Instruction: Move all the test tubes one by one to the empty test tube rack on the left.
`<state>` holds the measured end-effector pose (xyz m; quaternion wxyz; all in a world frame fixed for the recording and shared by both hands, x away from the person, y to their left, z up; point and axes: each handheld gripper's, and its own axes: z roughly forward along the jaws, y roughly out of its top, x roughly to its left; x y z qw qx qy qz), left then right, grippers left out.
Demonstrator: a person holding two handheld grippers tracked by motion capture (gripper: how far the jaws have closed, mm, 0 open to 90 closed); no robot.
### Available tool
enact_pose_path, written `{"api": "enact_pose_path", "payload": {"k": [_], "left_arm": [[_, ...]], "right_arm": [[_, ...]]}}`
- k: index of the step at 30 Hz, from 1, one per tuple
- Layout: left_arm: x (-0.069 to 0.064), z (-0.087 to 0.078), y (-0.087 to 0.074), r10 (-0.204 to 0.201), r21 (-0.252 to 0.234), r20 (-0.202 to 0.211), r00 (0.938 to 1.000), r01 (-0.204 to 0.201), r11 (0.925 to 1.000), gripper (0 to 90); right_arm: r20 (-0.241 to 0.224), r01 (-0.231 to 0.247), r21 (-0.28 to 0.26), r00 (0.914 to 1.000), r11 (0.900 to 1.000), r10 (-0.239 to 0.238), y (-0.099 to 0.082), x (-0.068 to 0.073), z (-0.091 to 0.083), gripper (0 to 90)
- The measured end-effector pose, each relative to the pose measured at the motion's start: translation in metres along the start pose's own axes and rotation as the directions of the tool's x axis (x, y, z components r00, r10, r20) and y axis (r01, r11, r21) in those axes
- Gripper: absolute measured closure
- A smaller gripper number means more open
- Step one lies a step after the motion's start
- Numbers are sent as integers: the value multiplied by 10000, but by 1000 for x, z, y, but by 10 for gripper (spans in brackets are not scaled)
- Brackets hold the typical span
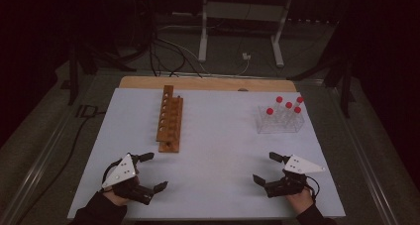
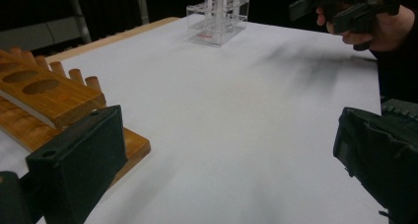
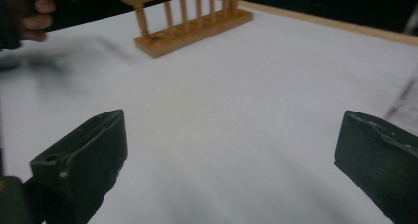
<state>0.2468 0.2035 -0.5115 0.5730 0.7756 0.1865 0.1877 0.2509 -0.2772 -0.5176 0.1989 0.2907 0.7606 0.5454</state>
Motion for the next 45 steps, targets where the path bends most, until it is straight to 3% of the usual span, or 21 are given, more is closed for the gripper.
{"api": "enact_pose_path", "payload": {"k": [2,7,11,19,28,35,45], "left_arm": [[0,0,1,51,71,-26,10000,-51,10000,5],[-2,-3,3,-25,-64,11,10000,25,10000,5],[0,-3,3,-27,-54,0,10000,27,10000,5],[1,-2,2,-66,67,104,9999,66,10000,6],[2,-3,3,-155,-29,100,9998,155,9999,6],[2,-3,3,-166,-40,113,9998,167,9999,6],[2,-4,4,-187,-74,119,9998,188,9998,5]], "right_arm": [[-131,12,125,9999,9999,-10,0,0,0,0],[15,138,1037,9999,9945,-140,-2,2,3,0],[42,371,1289,9993,9910,-379,-2,7,6,0],[-158,346,1621,9993,9862,-325,3,13,8,0],[-25,342,1353,9994,9902,-342,14,19,4,0],[-120,44,1015,9999,9948,-32,27,23,0,0],[430,262,337,9987,9991,-276,57,27,-5,0]]}}
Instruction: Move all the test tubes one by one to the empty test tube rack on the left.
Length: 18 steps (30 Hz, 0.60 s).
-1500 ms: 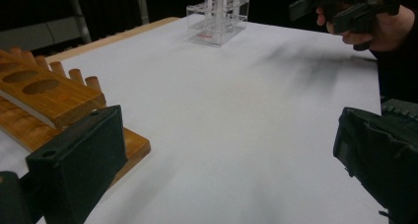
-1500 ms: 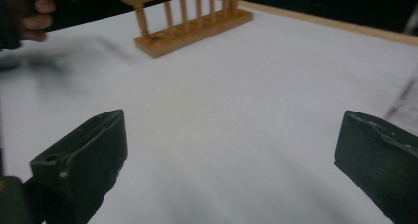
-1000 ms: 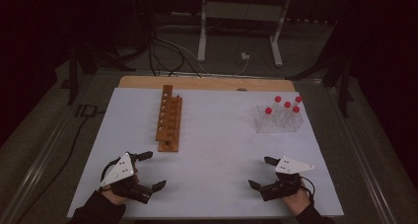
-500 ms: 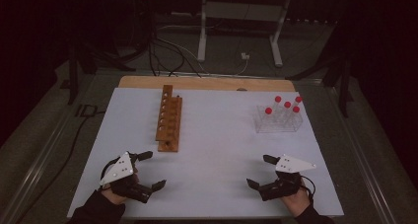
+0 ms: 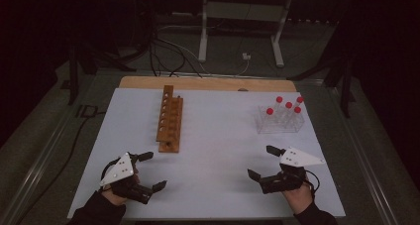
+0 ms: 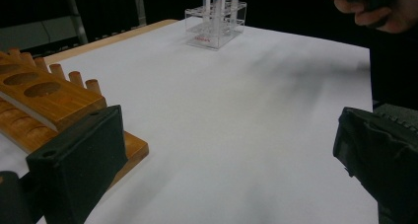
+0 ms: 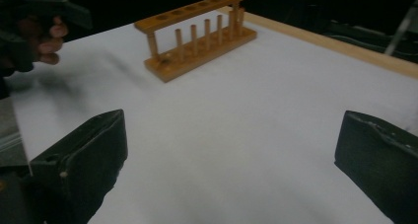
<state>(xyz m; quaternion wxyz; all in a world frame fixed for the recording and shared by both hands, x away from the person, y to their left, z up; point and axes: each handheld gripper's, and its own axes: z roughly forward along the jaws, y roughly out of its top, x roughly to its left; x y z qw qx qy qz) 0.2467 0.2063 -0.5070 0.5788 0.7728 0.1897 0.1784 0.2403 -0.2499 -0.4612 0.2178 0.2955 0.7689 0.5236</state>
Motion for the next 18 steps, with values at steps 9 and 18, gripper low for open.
{"api": "enact_pose_path", "payload": {"k": [9,18], "left_arm": [[0,0,0,-21,-24,6,10000,21,10000,6],[1,-1,0,-45,-48,29,10000,45,10000,5]], "right_arm": [[555,-303,-75,9980,9995,307,10,-14,-1,0],[1379,-365,-515,9895,9980,433,20,-34,1,0]]}}
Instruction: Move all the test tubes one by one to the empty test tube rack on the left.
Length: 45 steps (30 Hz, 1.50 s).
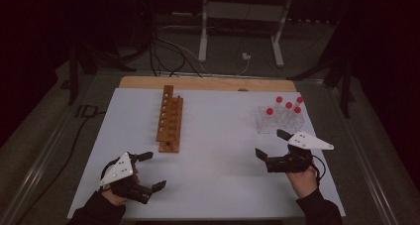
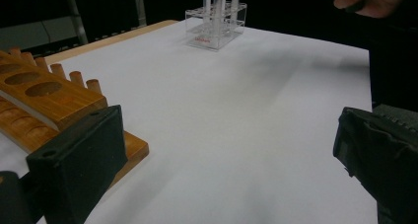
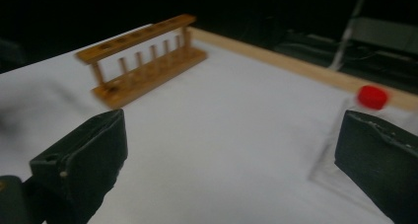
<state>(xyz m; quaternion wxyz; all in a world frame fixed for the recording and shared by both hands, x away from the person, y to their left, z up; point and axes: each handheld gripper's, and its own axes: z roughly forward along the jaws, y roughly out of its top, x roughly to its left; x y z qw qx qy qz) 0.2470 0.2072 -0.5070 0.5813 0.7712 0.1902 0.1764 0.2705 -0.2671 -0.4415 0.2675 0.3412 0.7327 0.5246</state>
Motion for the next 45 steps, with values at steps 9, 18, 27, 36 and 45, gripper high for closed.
{"api": "enact_pose_path", "payload": {"k": [9,18,27,36,45], "left_arm": [[0,0,0,-24,10,13,10000,24,10000,6],[0,1,0,-43,17,71,10000,43,10000,6],[-1,1,-1,-33,29,92,10000,33,10000,6],[-1,1,-1,-45,70,99,9999,44,10000,5],[0,2,-1,-57,91,108,9999,56,9999,6]], "right_arm": [[799,-122,79,9967,9999,116,9,-18,8,0],[1484,-324,348,9886,9989,269,7,-33,24,0],[1830,-717,817,9815,9941,558,-4,-48,40,56],[2307,-1014,1122,9702,9885,733,-10,-64,57,210],[2631,-1135,1201,9616,9863,786,-14,-75,71,481]]}}
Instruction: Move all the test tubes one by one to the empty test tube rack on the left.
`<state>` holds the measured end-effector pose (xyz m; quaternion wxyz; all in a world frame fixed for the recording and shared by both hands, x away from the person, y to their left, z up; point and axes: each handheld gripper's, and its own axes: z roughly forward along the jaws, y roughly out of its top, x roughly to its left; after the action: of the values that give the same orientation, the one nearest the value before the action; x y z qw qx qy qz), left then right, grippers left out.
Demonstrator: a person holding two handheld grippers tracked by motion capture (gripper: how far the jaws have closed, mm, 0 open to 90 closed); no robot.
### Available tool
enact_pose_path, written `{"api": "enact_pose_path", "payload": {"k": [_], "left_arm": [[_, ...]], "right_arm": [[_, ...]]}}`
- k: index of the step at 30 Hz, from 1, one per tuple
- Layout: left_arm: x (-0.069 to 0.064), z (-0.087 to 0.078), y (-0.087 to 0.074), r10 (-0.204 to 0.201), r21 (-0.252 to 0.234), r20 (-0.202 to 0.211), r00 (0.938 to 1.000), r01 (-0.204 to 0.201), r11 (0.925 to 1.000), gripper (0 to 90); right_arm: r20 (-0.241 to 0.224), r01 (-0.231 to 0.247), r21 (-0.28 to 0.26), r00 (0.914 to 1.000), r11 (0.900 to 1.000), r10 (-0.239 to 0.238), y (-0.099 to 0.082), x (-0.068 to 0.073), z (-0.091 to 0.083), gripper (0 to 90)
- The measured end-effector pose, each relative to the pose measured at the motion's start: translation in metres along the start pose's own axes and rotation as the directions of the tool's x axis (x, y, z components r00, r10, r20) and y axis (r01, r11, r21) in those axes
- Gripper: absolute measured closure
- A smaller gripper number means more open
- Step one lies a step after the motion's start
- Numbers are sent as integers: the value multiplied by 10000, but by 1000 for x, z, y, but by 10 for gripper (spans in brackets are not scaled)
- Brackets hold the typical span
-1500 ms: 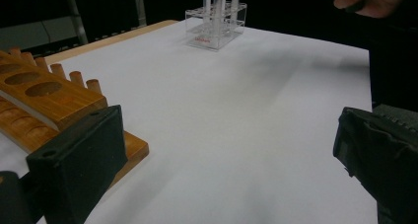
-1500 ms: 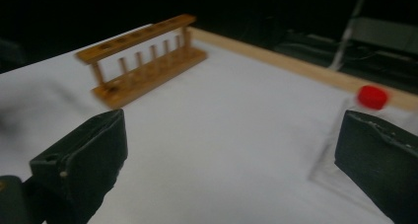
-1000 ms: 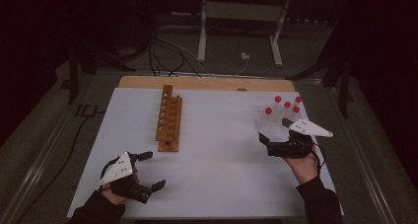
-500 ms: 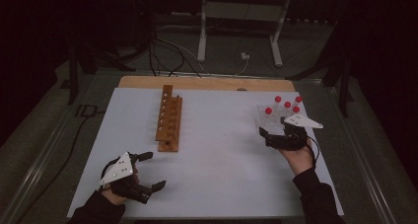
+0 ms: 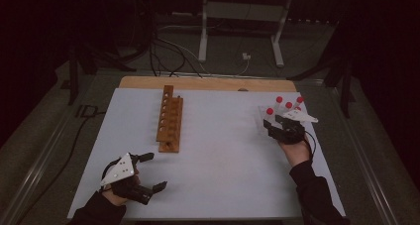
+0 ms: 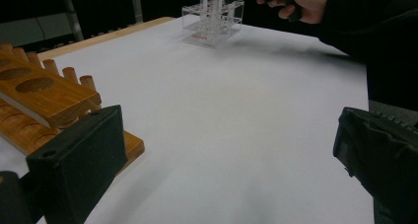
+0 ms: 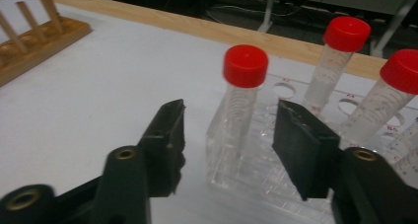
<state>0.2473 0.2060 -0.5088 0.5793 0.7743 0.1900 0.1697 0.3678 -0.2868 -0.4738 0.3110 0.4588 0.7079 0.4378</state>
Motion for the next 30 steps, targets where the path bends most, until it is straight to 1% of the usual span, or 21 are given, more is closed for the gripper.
{"api": "enact_pose_path", "payload": {"k": [1,2,3,4,5,6,11,14,18,20,22,26,30], "left_arm": [[0,0,0,15,6,-10,10000,-15,10000,6],[0,0,0,15,6,-10,10000,-15,10000,6],[0,0,0,6,-8,-7,10000,-6,10000,6],[0,0,0,5,-8,-10,10000,-5,10000,6],[0,0,0,2,-9,-12,10000,-2,10000,5],[0,0,0,-2,-11,-9,10000,2,10000,6],[0,0,0,0,-4,-29,10000,0,10000,6],[0,0,0,-1,-7,-42,10000,1,10000,6],[0,0,0,3,6,-21,10000,-3,10000,5],[0,0,0,21,28,-26,10000,-20,10000,6],[0,0,0,16,26,-24,10000,-16,10000,6],[0,0,0,28,35,-52,10000,-28,10000,6],[0,0,0,-13,72,-39,10000,14,10000,6]], "right_arm": [[123,60,91,9999,9999,-61,0,-1,4,520],[201,73,106,9998,9999,-75,1,-1,6,536],[149,-14,134,9999,9999,12,1,-2,8,554],[149,-14,134,9999,9999,12,1,-2,8,554],[273,-48,183,9996,9998,43,1,-3,12,578],[225,-152,184,9996,9997,148,1,-4,14,592],[385,-230,261,9990,9994,220,1,-6,21,638],[371,-328,261,9988,9991,318,1,-6,23,665],[356,-270,266,9990,9993,260,0,-5,25,693],[352,-237,311,9991,9992,227,0,-4,28,738],[347,-249,325,9991,9992,237,0,-3,28,744],[446,-44,326,9990,9995,29,4,-1,26,753],[389,-39,218,9992,9998,30,10,-2,21,754]]}}
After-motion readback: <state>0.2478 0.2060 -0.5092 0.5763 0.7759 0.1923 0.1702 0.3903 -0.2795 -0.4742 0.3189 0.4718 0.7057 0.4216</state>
